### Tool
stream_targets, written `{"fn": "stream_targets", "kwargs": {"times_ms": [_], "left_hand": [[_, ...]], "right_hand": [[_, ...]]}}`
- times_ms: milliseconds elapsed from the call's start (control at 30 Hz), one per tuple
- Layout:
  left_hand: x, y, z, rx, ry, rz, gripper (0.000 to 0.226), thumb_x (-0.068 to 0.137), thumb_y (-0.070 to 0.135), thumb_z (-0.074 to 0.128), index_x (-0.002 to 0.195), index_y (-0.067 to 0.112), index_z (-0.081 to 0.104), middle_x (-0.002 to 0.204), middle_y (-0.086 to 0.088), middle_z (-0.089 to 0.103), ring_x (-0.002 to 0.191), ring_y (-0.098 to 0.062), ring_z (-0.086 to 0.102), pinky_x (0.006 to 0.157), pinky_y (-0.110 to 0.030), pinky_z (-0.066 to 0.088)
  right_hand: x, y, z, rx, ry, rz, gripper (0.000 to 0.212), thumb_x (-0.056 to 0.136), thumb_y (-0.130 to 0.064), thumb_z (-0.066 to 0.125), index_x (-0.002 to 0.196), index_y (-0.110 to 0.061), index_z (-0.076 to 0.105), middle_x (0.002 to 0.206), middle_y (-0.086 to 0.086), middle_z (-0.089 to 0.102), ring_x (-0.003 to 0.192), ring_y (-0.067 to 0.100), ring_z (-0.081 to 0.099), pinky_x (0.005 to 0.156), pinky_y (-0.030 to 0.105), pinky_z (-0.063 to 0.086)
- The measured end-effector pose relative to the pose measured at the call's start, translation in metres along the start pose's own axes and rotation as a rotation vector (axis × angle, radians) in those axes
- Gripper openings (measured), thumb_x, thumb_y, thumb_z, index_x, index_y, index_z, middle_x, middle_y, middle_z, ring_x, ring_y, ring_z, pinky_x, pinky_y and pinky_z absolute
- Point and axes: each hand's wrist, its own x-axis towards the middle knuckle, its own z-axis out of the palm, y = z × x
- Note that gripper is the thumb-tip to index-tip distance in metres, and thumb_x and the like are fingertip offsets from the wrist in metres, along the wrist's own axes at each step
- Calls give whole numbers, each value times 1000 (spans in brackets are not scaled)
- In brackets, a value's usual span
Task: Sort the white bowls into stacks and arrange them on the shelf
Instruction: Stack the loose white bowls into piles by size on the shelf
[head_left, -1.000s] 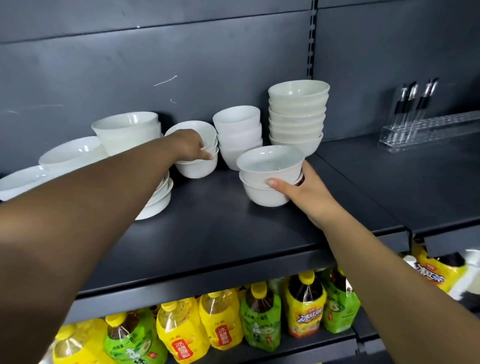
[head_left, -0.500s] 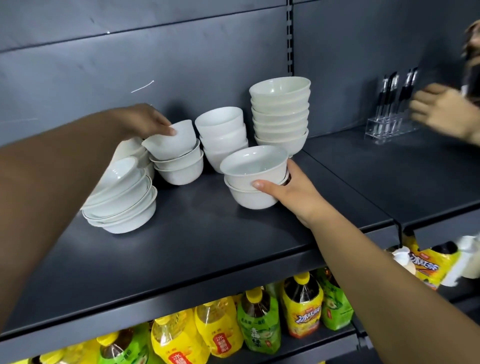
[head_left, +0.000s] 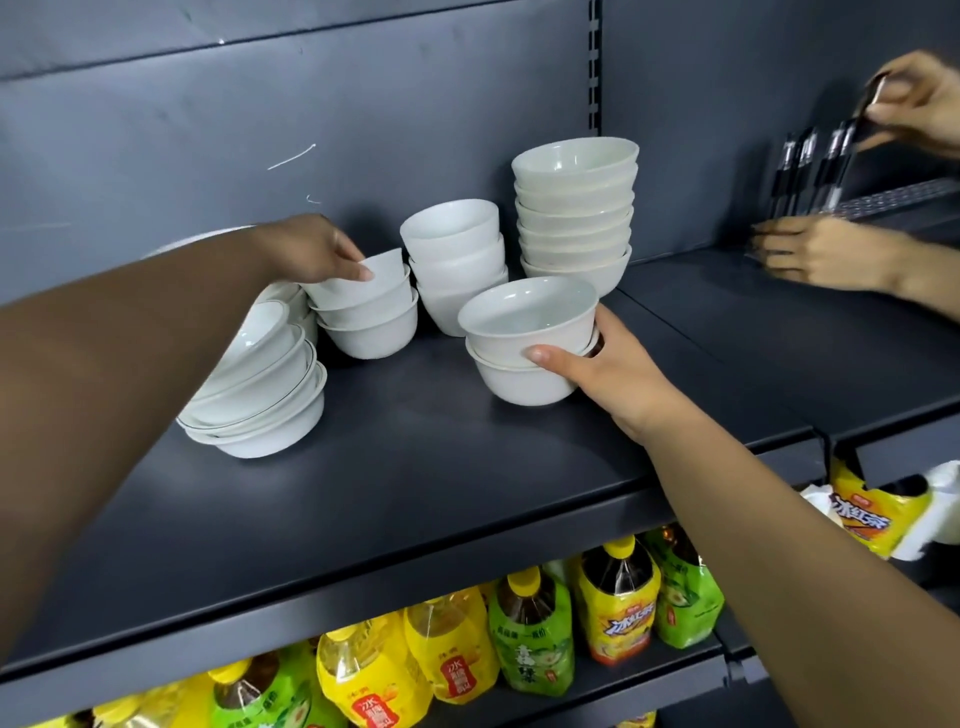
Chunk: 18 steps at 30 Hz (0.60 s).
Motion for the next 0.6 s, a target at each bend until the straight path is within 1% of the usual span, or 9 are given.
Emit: {"fn": "stream_targets", "kwargs": {"times_ms": [167,233,300,333,433,500,567,600], "left_hand": [[0,-2,4,53,-31,31,33,89,30,58,115,10,64,126,-5,59,118,-22,49,99,-29,33],[-1,-4,9,67,-29,50,32,89,29,59,113,9,64,122,-8,61,109,-22,52,91,-27,36],[-1,-5,13,72,-17,63,29,88,28,60,110,10,66,116,-9,64,97,-19,52,80,-24,34],[-1,-5,14,64,-17,61,29,88,28,60,110,11,67,115,-8,64,96,-18,52,80,-23,33],[-5,-5,12,38,-37,40,30,88,28,59,113,11,65,120,-5,63,110,-21,53,86,-23,34],[-12,1,9,63,-46,27,38,88,33,58,118,10,61,127,-5,59,118,-21,50,94,-26,34],[-22,15,6,50,16,40,48,86,39,59,125,11,55,131,-4,55,123,-20,47,102,-28,32],[-31,25,6,-24,87,74,49,84,38,61,125,11,55,130,-3,56,123,-19,49,104,-28,32]], "right_hand": [[0,0,1,0,0,-8,66,67,-23,78,126,-24,49,116,-11,62,109,3,56,92,21,45],[0,-1,1,-1,0,-12,66,67,-23,78,126,-24,49,117,-10,62,109,3,56,93,22,45],[0,-1,1,-2,0,-15,66,67,-23,78,126,-24,49,117,-10,62,109,3,56,93,22,45],[0,-1,1,-1,3,-14,66,67,-23,78,126,-24,48,117,-10,62,109,3,56,93,22,45],[0,0,1,-1,1,-12,66,67,-24,78,126,-25,48,118,-10,61,110,4,56,94,23,44],[-1,-2,1,9,-10,-8,70,65,-26,79,127,-24,47,118,-11,61,110,3,56,93,22,44],[-1,-3,0,34,-31,5,77,60,-31,79,129,-24,45,119,-11,60,110,1,55,93,21,44],[-1,-3,0,47,-48,12,80,58,-32,80,129,-24,44,120,-11,60,111,2,55,93,21,44]]}}
